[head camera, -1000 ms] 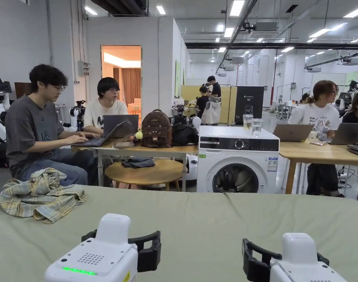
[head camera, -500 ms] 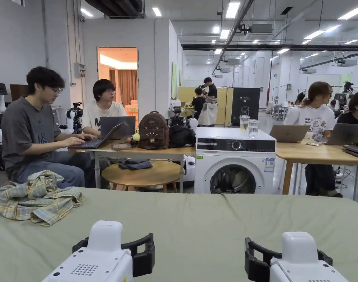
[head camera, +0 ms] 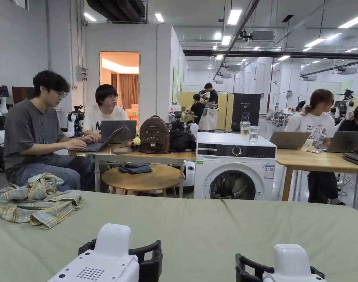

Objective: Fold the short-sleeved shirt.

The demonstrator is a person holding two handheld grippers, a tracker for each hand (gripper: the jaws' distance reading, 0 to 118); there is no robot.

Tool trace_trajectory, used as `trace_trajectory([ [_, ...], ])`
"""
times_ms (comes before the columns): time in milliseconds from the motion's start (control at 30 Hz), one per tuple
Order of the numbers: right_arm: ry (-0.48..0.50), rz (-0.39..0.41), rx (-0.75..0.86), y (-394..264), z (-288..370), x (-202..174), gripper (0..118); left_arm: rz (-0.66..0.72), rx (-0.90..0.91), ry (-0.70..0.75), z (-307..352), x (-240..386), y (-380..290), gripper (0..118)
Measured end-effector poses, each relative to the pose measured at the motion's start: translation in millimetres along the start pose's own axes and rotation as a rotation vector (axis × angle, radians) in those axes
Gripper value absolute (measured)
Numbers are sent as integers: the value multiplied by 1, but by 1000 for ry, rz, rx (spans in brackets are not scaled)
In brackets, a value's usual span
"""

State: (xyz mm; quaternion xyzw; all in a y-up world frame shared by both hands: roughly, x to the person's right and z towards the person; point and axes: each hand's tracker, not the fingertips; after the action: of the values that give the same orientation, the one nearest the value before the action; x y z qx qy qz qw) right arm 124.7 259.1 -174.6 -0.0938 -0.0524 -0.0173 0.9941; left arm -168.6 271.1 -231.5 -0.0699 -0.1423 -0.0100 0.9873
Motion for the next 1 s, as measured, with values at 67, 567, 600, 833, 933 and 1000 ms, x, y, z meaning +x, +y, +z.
trace_trajectory([
  [67, -12, -15, -7, 2, 3, -1, 94, 2, 0, -3, 3, 0, 1, 96],
  [567, 53, -180, -106, 2, 7, 11, 94, 112, -30, -36, 3, -6, -4, 96],
  [600, 51, -194, -114, 2, 6, 10, 94, 112, -27, -39, 3, -5, -4, 96],
  [833, 29, -160, -90, 1, 2, 5, 94, 35, -11, -45, 7, 4, -4, 96],
  [933, 5, -133, -112, -2, 1, -1, 94, 31, -6, -51, 7, 5, -7, 96],
  [1000, 8, -119, -97, -8, 1, -4, 94, 38, -11, -57, 7, 5, -9, 96],
])
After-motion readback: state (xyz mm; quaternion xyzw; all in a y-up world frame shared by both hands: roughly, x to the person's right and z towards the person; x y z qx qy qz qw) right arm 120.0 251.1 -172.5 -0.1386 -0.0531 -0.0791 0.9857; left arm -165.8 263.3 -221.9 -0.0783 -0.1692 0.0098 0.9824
